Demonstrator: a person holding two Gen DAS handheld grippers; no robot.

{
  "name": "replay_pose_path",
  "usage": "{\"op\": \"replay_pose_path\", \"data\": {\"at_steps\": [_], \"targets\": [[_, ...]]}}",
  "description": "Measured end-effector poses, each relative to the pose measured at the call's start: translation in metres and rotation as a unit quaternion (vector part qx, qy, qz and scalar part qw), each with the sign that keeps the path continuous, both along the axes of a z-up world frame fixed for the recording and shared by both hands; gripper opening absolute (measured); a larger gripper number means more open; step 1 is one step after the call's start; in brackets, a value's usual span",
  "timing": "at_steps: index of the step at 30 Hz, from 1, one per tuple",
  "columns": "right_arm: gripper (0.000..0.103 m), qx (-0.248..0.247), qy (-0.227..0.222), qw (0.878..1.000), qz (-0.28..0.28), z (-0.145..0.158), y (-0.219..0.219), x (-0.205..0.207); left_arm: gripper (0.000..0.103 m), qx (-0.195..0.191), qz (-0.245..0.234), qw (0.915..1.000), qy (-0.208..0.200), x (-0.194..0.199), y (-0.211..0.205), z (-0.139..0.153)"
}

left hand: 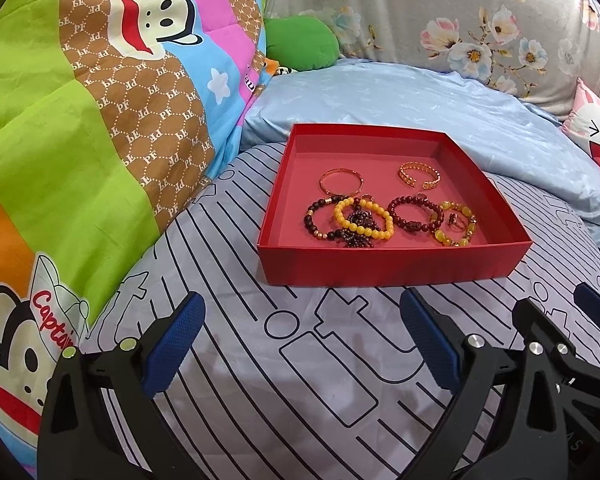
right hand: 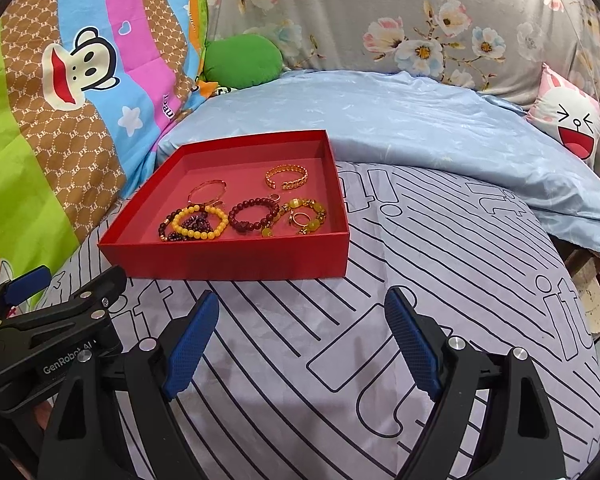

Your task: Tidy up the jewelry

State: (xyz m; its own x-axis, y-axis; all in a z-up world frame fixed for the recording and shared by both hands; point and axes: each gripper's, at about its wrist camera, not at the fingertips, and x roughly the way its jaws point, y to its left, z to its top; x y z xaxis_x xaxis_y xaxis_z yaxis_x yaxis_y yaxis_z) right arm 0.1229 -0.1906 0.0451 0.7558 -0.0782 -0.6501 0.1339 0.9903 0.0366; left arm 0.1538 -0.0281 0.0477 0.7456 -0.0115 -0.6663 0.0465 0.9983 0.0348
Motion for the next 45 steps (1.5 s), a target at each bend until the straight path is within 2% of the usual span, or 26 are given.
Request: {"op": "replay_pose_path", "data": {"at_steps": [23, 45], "targets": [[0.082, -0.004, -0.001, 1.000, 0.007, 0.002, 0.005, 0.002, 0.093, 0.006, 0.007, 1.0000, 0.000, 0.000, 0.002, 0.005], [0.082, 0.004, 0.021, 1.000, 0.013, 0.025, 0.002, 0.015, 0.093, 0.012, 0.006, 0.9995, 0.030, 0.014, 0.002, 0.026]]}}
